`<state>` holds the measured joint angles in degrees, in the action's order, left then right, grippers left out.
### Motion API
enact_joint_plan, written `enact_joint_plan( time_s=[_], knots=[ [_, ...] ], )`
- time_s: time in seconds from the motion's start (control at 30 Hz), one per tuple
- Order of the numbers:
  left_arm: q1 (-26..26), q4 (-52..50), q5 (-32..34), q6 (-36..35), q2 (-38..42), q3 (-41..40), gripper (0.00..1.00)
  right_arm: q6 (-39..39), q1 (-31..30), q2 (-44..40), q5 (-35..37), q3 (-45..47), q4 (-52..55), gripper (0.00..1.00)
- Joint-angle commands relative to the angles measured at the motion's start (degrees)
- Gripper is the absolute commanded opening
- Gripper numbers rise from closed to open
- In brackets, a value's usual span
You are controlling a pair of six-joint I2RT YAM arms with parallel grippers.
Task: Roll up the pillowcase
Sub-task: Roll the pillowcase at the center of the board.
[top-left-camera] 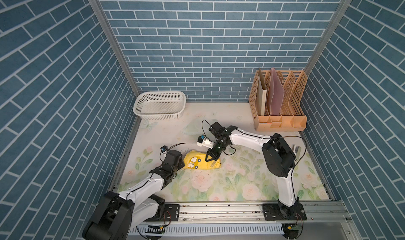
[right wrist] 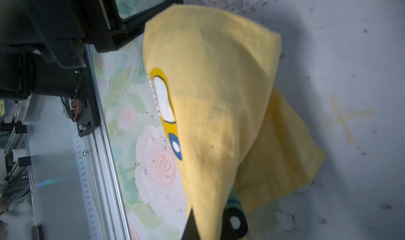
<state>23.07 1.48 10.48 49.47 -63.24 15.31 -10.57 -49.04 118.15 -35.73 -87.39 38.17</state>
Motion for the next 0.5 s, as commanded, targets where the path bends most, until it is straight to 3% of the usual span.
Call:
enact_joint_plan(
  time_s=[0.0, 0.27, 0.47],
  knots=[
    [-0.2, -2.7, 2.7, 2.3, -0.6, -1.0, 0.0, -1.7, -0.3, -0.1, 0.0, 0.0, -0.3, 0.0],
    [-0.6, 7.9, -2.7, -0.8, -9.8, 0.0, 0.0, -2.2, -0.4, -1.0, -0.3, 3.6, -1.8, 0.0],
    [0.7, 8.4, -4.3, -1.4, -5.4, -1.2, 0.0, -1.6, -0.3, -2.2, 1.1, 5.3, -3.6, 0.0]
  ],
)
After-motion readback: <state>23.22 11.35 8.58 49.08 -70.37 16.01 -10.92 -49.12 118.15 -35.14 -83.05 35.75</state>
